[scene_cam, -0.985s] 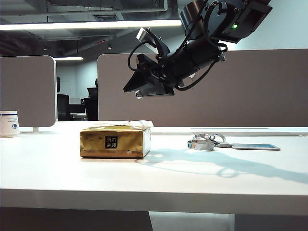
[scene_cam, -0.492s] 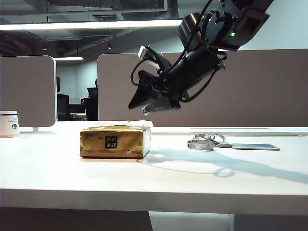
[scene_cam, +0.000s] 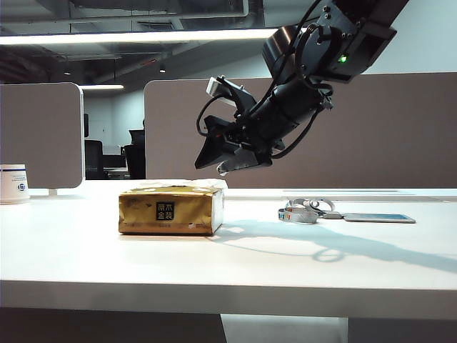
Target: Pull out a tissue from the tissue box and use it to cover the ID card on the tabletop.
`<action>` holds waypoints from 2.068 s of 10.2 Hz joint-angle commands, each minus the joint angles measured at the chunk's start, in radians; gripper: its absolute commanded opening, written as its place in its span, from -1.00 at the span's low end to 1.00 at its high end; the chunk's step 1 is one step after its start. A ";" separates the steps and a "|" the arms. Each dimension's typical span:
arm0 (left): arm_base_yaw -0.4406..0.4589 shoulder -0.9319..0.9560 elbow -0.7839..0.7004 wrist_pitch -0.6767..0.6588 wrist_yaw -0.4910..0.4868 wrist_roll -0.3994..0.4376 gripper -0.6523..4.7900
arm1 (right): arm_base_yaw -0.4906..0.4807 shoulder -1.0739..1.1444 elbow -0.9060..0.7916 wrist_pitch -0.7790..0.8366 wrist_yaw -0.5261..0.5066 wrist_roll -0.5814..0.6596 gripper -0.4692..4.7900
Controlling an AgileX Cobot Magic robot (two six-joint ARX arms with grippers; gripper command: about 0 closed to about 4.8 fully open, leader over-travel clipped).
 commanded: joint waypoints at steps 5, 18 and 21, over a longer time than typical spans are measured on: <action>0.000 0.000 0.003 0.013 0.005 -0.002 -0.78 | 0.001 0.040 0.014 0.048 0.060 0.003 0.22; 0.000 0.000 0.003 0.013 0.004 -0.007 -0.78 | 0.002 0.060 0.014 0.058 0.056 0.025 -0.76; 0.000 0.001 0.003 0.013 0.004 -0.007 -0.78 | 0.002 0.056 0.017 0.081 0.049 0.026 -0.82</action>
